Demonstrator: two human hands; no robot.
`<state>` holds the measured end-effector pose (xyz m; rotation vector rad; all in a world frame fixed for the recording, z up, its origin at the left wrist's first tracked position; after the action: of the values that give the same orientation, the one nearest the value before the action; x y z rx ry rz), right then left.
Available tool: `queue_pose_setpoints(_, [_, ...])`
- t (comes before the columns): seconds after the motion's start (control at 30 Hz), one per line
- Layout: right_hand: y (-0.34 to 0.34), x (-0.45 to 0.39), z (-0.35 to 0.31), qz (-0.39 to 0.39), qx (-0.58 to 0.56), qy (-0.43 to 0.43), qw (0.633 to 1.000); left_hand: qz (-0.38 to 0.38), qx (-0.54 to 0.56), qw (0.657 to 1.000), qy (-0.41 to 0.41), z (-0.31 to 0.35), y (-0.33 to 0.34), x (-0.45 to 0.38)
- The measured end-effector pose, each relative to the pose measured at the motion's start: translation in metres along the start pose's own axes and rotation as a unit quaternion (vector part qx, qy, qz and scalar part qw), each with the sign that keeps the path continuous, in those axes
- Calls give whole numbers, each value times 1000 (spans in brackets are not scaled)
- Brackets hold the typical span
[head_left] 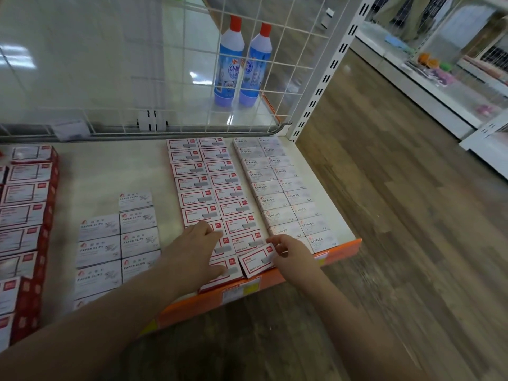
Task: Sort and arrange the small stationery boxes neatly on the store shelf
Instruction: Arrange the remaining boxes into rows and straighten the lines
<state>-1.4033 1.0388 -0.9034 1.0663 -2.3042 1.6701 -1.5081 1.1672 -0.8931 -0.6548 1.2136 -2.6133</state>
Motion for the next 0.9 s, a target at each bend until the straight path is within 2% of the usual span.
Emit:
queue_pose_setpoints(0.17, [1,2,-2,10,45,2,999,-3,-4,1000,-1,-3,2,0])
queue_pose_setpoints(0.43, [-1,-3,2,8,18,29,999,-6,-4,1000,-1,-3,3,-3])
queue_pose_setpoints(0.77, [8,7,2,-61,-30,-15,998,-2,3,1000,1,-4,3,-3])
queue_pose_setpoints(0.9, [9,9,-2,-53,-16,-26,998,-3,2,1000,3,-4,4,-3])
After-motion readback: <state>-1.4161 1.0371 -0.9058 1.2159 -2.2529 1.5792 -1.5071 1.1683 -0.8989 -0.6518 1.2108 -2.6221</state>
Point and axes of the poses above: each hand's wrist, its own x-axis away from the middle knuckle, its own y-axis out of the palm, z = x × y, the point moved 9 cm from there along -x, towards the middle knuckle, and after that the axes turned 11 degrees about x, right-handed, at the moved point
